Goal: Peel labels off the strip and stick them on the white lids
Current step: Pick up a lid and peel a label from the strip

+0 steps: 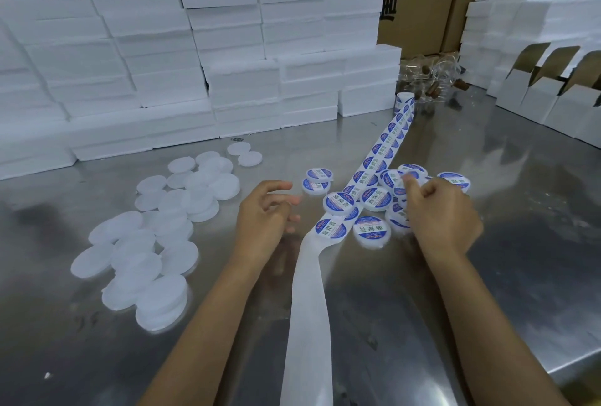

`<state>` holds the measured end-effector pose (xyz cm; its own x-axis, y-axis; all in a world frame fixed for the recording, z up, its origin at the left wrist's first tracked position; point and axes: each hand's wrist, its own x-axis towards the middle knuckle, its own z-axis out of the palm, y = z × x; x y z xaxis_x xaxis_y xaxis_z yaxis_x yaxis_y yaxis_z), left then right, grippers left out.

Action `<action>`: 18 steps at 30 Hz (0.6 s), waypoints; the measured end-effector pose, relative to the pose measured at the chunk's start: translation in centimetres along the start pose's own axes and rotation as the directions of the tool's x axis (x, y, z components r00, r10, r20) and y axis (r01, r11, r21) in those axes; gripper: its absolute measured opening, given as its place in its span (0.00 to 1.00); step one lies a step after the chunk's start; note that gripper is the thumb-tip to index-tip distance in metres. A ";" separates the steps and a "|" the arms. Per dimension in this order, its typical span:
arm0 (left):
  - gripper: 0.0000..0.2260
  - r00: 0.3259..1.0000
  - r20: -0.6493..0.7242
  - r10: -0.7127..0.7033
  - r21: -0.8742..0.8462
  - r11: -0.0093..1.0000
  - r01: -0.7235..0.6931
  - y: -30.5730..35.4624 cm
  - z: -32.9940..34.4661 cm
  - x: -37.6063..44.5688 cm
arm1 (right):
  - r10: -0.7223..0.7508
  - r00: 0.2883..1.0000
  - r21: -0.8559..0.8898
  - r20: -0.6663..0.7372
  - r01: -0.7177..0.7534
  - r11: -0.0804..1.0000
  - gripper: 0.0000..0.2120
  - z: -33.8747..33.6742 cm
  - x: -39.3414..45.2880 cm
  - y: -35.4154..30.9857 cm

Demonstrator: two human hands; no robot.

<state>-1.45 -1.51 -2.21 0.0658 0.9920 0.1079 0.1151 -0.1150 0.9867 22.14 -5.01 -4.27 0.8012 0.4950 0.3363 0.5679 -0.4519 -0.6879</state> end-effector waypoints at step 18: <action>0.09 0.979 -0.204 -0.011 0.032 0.999 0.018 -2.4 -2.7 4.0 | -0.641 0.647 0.208 0.413 0.618 0.758 0.05 6.1 -4.5 -13.3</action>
<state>-4.11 2.89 -3.81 -0.1394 0.9829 0.1200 0.1476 -0.0992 0.9841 9.84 3.29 -0.52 0.0767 0.9165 0.3927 0.8865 0.1175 -0.4476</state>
